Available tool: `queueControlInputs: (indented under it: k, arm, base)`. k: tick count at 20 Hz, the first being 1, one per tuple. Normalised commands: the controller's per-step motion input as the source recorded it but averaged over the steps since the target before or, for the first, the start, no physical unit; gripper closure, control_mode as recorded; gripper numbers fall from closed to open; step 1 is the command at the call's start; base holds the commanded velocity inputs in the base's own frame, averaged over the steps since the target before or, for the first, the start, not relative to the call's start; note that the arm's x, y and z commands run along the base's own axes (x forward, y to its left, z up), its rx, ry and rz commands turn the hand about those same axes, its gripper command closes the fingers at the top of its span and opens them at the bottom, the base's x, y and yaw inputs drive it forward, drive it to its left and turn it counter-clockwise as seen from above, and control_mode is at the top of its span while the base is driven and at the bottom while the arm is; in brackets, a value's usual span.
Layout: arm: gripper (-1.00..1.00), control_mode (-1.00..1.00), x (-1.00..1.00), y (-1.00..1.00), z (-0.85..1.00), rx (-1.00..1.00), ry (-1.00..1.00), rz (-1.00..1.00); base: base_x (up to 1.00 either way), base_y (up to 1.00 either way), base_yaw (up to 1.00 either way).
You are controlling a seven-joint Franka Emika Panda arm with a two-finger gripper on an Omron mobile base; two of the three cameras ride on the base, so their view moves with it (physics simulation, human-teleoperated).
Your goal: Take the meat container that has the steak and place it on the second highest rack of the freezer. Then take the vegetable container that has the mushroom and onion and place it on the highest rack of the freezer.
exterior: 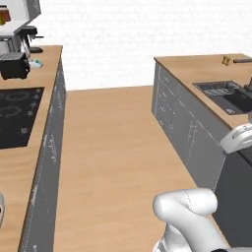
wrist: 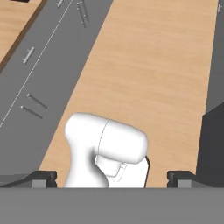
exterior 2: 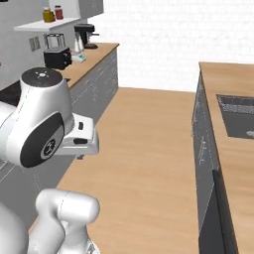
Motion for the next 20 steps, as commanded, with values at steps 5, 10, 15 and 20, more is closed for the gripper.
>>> queueControlInputs:
  k: [5, 10, 15, 20]
  arm:
    - [-1.0, 1.0, 0.0, 0.0, 0.0, 0.0, 0.0, 0.0]
    - [-1.0, 1.0, 0.0, 0.0, 0.0, 0.0, 0.0, 0.0]
    - [-1.0, 1.0, 0.0, 0.0, 0.0, 0.0, 0.0, 0.0]
    - [-1.0, 1.0, 0.0, 0.0, 0.0, 0.0, 0.0, 0.0]
  base:
    - [0.73, 0.29, -0.08]
    - [0.61, 0.32, -0.01]
    - [0.62, 0.28, 0.0]
    - [0.36, 0.15, 0.43]
